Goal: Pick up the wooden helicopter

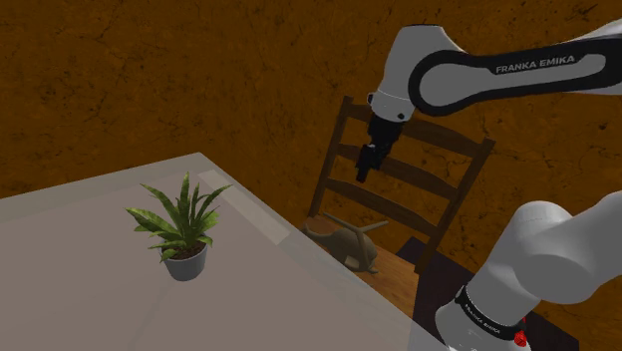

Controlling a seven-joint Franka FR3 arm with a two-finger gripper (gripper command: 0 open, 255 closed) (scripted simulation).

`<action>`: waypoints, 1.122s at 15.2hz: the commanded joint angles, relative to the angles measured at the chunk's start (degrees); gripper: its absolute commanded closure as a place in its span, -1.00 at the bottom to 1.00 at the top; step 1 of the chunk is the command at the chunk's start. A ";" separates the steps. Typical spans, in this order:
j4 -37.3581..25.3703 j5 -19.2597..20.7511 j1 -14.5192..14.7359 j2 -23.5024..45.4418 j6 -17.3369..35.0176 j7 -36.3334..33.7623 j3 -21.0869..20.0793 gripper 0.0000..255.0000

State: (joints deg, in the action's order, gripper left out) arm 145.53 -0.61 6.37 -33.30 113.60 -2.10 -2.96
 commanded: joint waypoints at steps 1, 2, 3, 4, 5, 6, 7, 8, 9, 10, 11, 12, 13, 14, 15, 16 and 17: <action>1.73 -0.47 0.88 2.73 4.05 -0.08 -0.87 -1.00; 2.12 -0.65 1.27 4.35 5.83 -0.08 -1.27 -1.00; 2.45 -0.81 1.66 6.04 7.61 -0.09 -1.67 -1.00; 2.71 -0.95 2.02 7.79 9.38 -0.10 -2.09 -1.00; 2.90 -1.07 2.38 9.61 11.15 -0.12 -2.50 -1.00; 3.02 -1.17 2.73 11.48 12.90 -0.15 -2.92 -1.00; 3.07 -1.24 3.06 13.40 14.63 -0.19 -3.35 -1.00; 3.05 -1.27 3.39 15.38 16.35 -0.25 -3.78 -1.00; 2.98 -1.26 3.67 17.19 17.87 -0.32 -4.16 -1.00; 3.33 -1.21 3.65 17.75 18.78 -0.37 -4.20 -1.00; 3.66 -1.16 3.63 18.33 19.70 -0.43 -4.24 -1.00; 3.99 -1.10 3.61 18.93 20.61 -0.48 -4.28 -1.00; 4.29 -1.03 3.58 19.54 21.53 -0.54 -4.32 -1.00; 4.59 -0.96 3.56 20.17 22.45 -0.61 -4.36 -1.00; 4.87 -0.88 3.53 20.82 23.38 -0.68 -4.40 -1.00; 5.13 -0.80 3.50 21.48 24.31 -0.75 -4.44 -1.00; 5.28 -0.75 3.48 21.87 24.84 -0.80 -4.47 -1.00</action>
State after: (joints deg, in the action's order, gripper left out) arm 150.65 -1.44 9.87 -12.04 137.63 -2.81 -7.38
